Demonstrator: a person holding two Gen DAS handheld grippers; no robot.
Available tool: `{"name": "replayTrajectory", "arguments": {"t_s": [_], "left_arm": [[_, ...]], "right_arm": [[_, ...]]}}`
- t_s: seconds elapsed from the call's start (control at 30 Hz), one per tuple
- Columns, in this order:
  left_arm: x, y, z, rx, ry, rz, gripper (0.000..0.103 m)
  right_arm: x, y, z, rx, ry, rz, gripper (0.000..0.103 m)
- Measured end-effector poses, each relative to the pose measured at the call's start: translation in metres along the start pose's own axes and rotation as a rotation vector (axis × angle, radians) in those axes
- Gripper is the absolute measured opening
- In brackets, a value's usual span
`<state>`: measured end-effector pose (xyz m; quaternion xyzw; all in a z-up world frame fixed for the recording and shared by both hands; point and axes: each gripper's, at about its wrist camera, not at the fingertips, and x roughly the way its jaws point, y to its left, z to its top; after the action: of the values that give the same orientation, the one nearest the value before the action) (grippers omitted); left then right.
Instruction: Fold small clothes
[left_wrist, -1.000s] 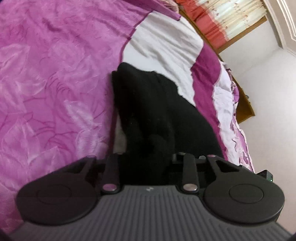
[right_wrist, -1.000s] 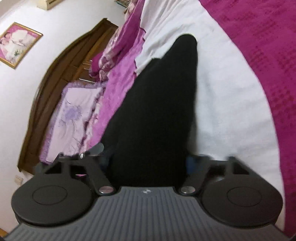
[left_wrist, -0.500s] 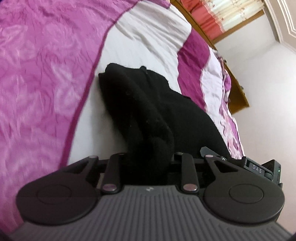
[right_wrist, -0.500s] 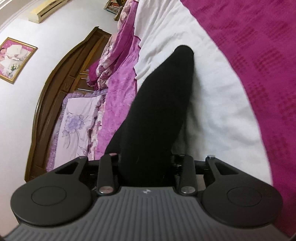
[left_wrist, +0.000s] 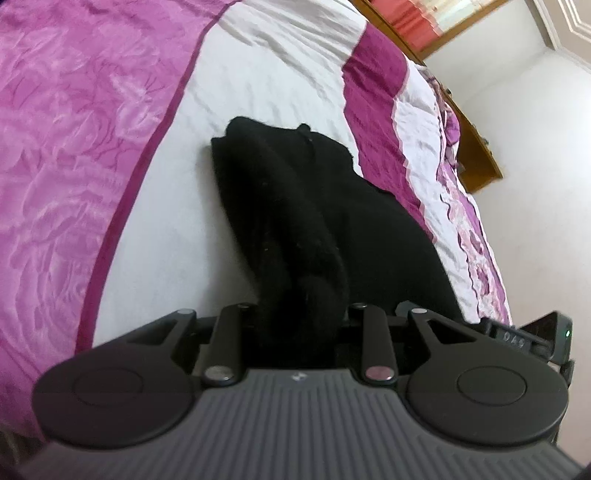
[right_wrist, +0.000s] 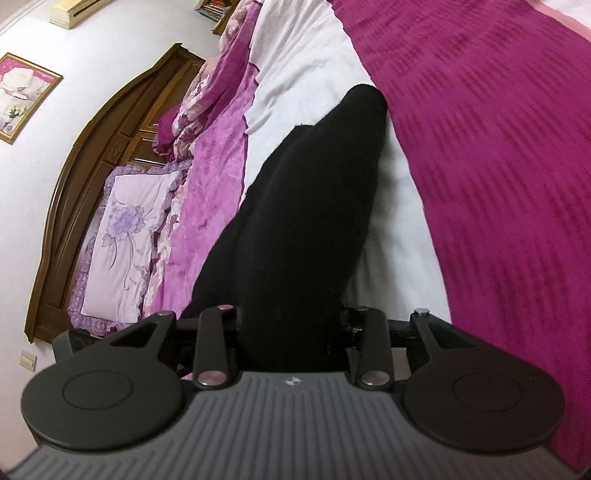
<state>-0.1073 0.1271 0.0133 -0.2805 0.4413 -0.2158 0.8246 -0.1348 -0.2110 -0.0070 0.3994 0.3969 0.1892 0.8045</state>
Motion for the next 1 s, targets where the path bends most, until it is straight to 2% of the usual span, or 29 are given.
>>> {"name": "replayTrajectory", "arguments": {"t_s": [0.13, 0.2, 0.23, 0.27, 0.33, 0.4, 0.47, 0.63, 0.7, 0.87, 1.0], "left_arm": [[-0.004, 0.003, -0.005, -0.053, -0.023, 0.027, 0.043], [-0.01, -0.002, -0.006, -0.044, -0.027, 0.073, 0.052], [-0.013, -0.006, -0.005, -0.033, -0.034, 0.101, 0.056], [-0.016, -0.01, -0.005, -0.019, -0.046, 0.123, 0.057], [-0.025, -0.016, -0.006, -0.006, -0.08, 0.169, 0.057], [-0.036, -0.026, -0.01, 0.027, -0.132, 0.222, 0.06], [-0.045, -0.041, -0.014, 0.113, -0.184, 0.283, 0.073], [-0.054, -0.074, -0.029, 0.311, -0.227, 0.395, 0.08], [-0.056, -0.083, -0.036, 0.342, -0.232, 0.417, 0.08], [-0.055, -0.101, -0.055, 0.421, -0.22, 0.451, 0.08], [-0.056, -0.098, -0.072, 0.402, -0.232, 0.46, 0.08]], "right_arm": [[-0.001, -0.005, -0.011, 0.013, -0.008, -0.03, 0.041], [-0.003, -0.004, -0.015, 0.011, -0.027, -0.067, 0.051], [-0.005, 0.0, -0.017, -0.01, -0.036, -0.098, 0.065], [-0.006, 0.007, -0.018, -0.044, -0.042, -0.143, 0.075], [-0.013, 0.021, -0.023, -0.125, -0.066, -0.215, 0.08], [-0.022, 0.032, -0.029, -0.179, -0.102, -0.268, 0.081], [-0.033, 0.04, -0.036, -0.208, -0.147, -0.318, 0.081], [-0.057, 0.058, -0.054, -0.307, -0.24, -0.446, 0.081], [-0.065, 0.063, -0.063, -0.311, -0.256, -0.472, 0.081], [-0.079, 0.075, -0.08, -0.296, -0.279, -0.47, 0.082], [-0.08, 0.093, -0.099, -0.386, -0.326, -0.56, 0.082]]}}
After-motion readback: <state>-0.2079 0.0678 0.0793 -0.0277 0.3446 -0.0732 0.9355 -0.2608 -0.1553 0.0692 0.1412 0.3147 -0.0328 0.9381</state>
